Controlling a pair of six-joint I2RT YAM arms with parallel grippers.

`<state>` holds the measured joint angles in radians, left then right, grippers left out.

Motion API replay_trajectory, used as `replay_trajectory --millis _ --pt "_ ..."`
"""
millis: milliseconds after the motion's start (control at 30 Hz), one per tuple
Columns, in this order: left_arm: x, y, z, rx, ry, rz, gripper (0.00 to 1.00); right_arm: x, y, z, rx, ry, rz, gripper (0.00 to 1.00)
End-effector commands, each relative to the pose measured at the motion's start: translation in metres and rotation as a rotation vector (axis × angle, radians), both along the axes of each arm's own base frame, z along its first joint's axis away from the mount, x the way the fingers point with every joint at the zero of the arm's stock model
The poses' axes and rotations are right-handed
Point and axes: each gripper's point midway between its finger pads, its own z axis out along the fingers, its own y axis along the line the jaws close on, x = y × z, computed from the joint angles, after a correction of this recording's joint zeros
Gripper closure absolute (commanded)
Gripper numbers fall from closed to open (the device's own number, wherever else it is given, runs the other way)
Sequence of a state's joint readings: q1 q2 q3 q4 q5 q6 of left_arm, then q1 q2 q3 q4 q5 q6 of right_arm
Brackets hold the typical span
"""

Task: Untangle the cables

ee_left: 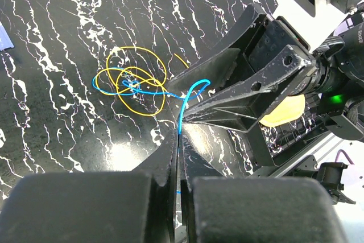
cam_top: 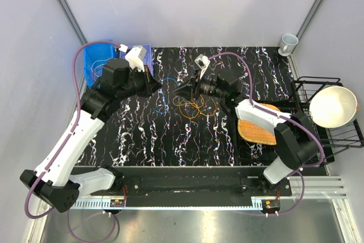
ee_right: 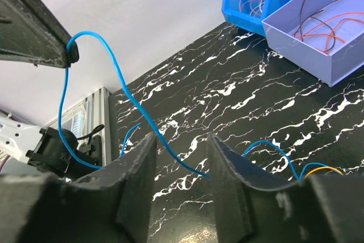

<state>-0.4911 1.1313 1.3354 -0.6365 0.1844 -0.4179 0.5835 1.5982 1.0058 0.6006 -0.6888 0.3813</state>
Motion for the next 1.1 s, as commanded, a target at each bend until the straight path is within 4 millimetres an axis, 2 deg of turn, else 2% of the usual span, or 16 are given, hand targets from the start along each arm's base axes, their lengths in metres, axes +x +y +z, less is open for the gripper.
replay_trajectory --millis 0,200,267,333,367,433,467,533,567,633,667,700,800,900,1067 --pt "-0.005 -0.003 0.039 -0.061 -0.088 -0.021 1.0 0.005 0.003 0.019 0.046 -0.059 -0.026 0.57" --pt "-0.005 0.004 0.039 -0.046 -0.104 0.002 1.0 0.006 0.001 0.011 0.045 -0.025 -0.05 0.69" --pt "-0.002 0.011 0.04 -0.016 -0.126 0.032 1.0 0.006 -0.001 0.012 0.045 -0.024 -0.061 0.73" --pt "-0.001 0.02 0.037 0.014 -0.133 0.066 0.99 0.003 -0.004 0.02 0.049 -0.03 -0.066 0.92" --pt "0.003 0.027 0.031 0.037 -0.129 0.106 0.99 0.002 -0.004 0.028 0.058 -0.039 -0.068 1.0" --pt "0.006 0.034 0.024 0.052 -0.122 0.15 0.99 -0.002 -0.008 0.042 0.065 -0.043 -0.073 1.0" --pt "0.007 0.036 0.011 0.067 -0.095 0.161 0.99 -0.002 -0.008 0.055 0.078 -0.057 -0.077 1.0" --pt "0.01 0.039 0.001 0.064 -0.078 0.195 0.99 -0.006 -0.013 0.075 0.088 -0.062 -0.09 1.0" --pt "0.008 0.036 -0.015 0.067 -0.046 0.181 0.99 -0.005 -0.015 0.09 0.102 -0.078 -0.106 1.0" --pt "0.009 0.026 -0.02 0.008 -0.041 0.163 1.0 -0.012 -0.022 0.114 0.123 -0.099 -0.122 1.0" --pt "0.006 0.018 -0.04 0.0 0.001 0.129 1.0 -0.016 -0.025 0.13 0.143 -0.118 -0.12 1.0" --pt "0.011 0.01 -0.04 -0.041 -0.007 0.116 1.0 -0.023 -0.029 0.145 0.16 -0.13 -0.114 1.0" --pt "0.014 -0.008 -0.067 -0.069 0.053 0.059 1.0 -0.039 -0.038 0.178 0.21 -0.163 -0.107 1.0" --pt "0.016 -0.022 -0.092 -0.061 0.114 0.027 1.0 -0.045 -0.048 0.201 0.251 -0.2 -0.134 1.0" --pt "0.007 -0.04 -0.115 -0.039 0.153 -0.009 1.0 -0.047 -0.049 0.23 0.272 -0.249 -0.137 1.0"
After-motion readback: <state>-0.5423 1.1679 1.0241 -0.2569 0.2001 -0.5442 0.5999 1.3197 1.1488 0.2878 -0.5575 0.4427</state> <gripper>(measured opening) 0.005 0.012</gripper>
